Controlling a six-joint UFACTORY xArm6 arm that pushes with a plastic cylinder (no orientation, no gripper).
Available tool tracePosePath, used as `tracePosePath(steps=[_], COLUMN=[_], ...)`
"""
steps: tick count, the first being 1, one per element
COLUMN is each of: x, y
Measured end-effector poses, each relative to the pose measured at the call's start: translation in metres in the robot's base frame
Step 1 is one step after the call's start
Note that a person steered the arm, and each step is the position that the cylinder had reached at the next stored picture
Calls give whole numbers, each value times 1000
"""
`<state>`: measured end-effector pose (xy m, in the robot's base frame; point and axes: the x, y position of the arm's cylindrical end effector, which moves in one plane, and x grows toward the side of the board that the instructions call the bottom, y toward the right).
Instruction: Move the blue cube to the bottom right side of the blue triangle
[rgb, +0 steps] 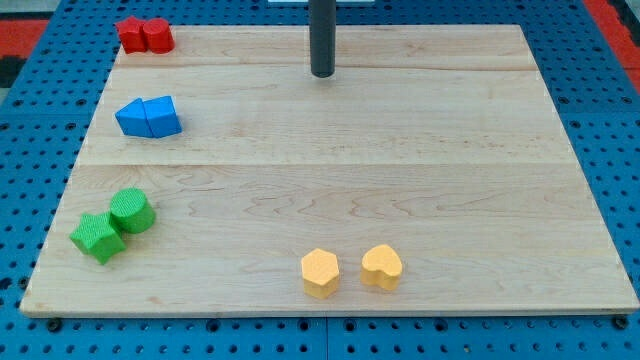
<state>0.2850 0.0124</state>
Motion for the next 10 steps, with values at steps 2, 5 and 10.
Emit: tracePosePath(steps=[2,5,10], x=[-3,60,41], y=[12,31,-209])
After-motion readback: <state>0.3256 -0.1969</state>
